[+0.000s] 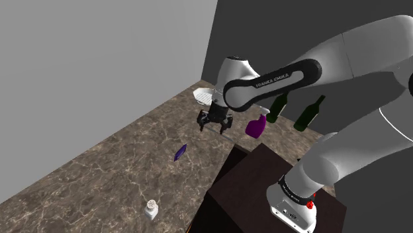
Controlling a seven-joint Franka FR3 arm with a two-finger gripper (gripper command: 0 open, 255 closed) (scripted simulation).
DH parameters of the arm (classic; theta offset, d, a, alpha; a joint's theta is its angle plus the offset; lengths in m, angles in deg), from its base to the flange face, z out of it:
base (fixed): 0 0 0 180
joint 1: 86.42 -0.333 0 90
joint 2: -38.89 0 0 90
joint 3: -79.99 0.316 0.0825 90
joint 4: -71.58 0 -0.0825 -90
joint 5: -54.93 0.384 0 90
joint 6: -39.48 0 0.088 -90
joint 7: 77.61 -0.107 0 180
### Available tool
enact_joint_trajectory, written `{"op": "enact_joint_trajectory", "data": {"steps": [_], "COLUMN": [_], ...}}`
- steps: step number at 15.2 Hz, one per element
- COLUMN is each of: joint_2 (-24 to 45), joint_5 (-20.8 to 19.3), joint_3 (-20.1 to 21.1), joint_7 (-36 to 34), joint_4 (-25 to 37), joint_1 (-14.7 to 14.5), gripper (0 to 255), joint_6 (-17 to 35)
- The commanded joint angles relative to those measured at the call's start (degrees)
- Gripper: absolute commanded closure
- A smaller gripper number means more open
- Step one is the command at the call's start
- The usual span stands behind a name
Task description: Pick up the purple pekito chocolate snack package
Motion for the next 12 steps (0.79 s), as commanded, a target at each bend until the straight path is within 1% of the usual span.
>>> {"op": "enact_joint_trajectory", "data": {"steps": [1, 3, 6, 9, 12], "joint_2": [4.91, 10.3, 18.61, 26.73, 34.33], "joint_5": [-0.75, -2.62, -6.91, -11.61, -14.81], "joint_3": [1.8, 3.06, 3.63, 1.97, -1.16], "joint_7": [-5.65, -11.28, -20.41, -29.45, -37.12], "joint_4": [1.31, 2.95, 6.04, 9.87, 14.37], "joint_1": [0.66, 1.34, 1.57, 0.03, -2.9], "gripper": [0, 0, 0, 0, 0], "joint_6": [3.68, 7.27, 12.05, 15.9, 18.85]}}
